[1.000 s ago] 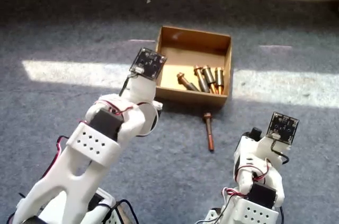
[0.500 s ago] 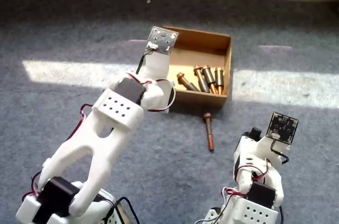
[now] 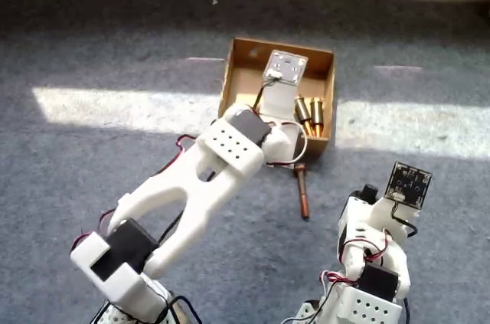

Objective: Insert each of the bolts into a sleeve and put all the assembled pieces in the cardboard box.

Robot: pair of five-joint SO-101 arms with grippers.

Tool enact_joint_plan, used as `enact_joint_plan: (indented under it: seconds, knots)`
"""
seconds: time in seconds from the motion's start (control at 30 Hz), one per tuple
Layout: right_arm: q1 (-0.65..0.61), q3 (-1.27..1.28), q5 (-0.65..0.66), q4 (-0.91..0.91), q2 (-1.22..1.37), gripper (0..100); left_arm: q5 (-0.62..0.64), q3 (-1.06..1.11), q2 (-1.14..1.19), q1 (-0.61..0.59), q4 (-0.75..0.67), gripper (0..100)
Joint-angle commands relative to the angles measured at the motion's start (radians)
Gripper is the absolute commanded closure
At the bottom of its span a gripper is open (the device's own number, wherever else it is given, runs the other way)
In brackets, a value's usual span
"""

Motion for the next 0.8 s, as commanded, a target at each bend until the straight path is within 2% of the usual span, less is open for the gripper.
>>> enact_joint_plan:
  seconds: [0.0,0.17,0.4,0.77]
  knots:
    - [0.013,0.134,-0.009,-0.019,-0.016,99.3,0.064,-0.117,0.093,0.042,-0.02,98]
    - [0.013,0.134,-0.009,-0.019,-0.016,99.3,0.152,-0.222,0.217,0.038,-0.015,98]
    - [0.013,0.134,-0.009,-0.018,-0.016,99.3,0.245,-0.262,0.286,0.045,-0.014,88]
    - [0.013,0.134,-0.008,-0.018,-0.016,99.3,0.244,-0.272,0.361,0.062,-0.037,87]
